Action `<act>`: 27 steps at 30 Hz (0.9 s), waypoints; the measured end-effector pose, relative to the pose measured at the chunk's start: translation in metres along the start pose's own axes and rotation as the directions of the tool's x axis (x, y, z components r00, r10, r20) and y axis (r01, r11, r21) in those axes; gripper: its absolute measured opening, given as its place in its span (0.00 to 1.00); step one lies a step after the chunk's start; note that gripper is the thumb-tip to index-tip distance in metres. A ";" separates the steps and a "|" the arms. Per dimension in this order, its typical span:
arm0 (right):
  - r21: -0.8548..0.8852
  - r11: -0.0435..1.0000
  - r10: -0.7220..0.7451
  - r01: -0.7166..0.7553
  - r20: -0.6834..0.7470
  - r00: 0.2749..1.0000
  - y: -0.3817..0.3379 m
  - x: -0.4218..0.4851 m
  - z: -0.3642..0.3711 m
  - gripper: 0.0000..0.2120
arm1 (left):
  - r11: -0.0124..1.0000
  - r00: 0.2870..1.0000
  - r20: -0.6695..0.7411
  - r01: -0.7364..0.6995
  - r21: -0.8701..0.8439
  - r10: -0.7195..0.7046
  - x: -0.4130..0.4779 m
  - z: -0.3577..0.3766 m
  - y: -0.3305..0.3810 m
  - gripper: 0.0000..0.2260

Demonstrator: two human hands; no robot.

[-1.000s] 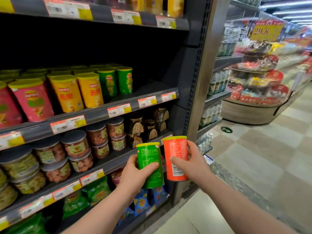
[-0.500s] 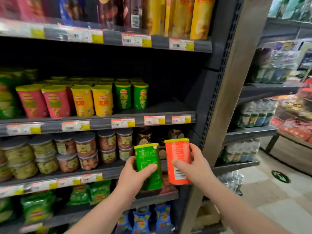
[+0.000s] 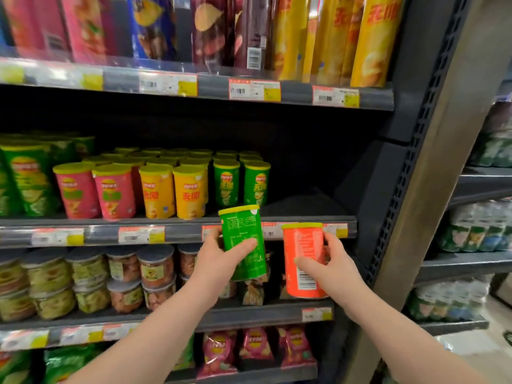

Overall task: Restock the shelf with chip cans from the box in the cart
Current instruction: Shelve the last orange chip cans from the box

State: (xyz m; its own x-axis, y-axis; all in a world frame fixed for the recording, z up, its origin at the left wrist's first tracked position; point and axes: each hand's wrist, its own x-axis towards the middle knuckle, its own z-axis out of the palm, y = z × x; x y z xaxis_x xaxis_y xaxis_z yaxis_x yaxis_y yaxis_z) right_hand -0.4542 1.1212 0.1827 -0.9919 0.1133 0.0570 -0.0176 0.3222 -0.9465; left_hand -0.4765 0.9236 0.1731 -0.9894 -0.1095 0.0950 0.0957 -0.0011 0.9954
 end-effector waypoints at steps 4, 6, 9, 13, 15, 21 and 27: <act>-0.013 0.999 -0.034 0.033 -0.060 0.998 -0.016 0.034 0.001 0.33 | 0.997 0.997 0.011 -0.071 0.029 0.071 0.049 -0.005 0.013 0.21; -0.010 0.999 -0.043 0.042 -0.080 0.996 -0.022 0.049 0.003 0.35 | 0.994 0.995 0.022 -0.100 0.033 0.099 0.072 -0.008 0.018 0.21; -0.018 0.998 -0.055 0.053 -0.119 0.991 -0.027 0.070 0.007 0.38 | 0.987 0.988 0.045 -0.150 0.056 0.148 0.098 -0.011 0.022 0.21; -0.045 0.998 -0.058 0.051 -0.175 0.983 -0.028 0.091 0.010 0.40 | 0.982 0.981 0.086 -0.179 0.065 0.173 0.123 -0.013 0.018 0.24; -0.068 0.996 -0.061 0.048 -0.199 0.978 -0.028 0.101 0.009 0.40 | 0.977 0.980 0.089 -0.188 0.096 0.180 0.132 -0.012 0.015 0.25; -0.115 0.989 -0.124 0.097 -0.255 0.959 -0.039 0.131 0.004 0.38 | 0.930 0.973 0.049 -0.231 0.287 0.227 0.153 -0.006 0.007 0.43; -0.094 0.983 -0.176 0.159 -0.224 0.958 -0.038 0.167 0.005 0.37 | 0.891 0.971 -0.042 -0.200 0.408 0.237 0.163 0.001 0.005 0.40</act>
State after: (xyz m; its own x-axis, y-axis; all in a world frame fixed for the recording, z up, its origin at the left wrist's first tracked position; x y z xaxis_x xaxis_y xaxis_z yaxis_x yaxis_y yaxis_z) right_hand -0.6200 1.1233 0.2266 -0.9195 0.2626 0.2926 -0.1629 0.4227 -0.8915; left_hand -0.6377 0.9067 0.1937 -0.9331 -0.1478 0.3277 0.2388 0.4265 0.8724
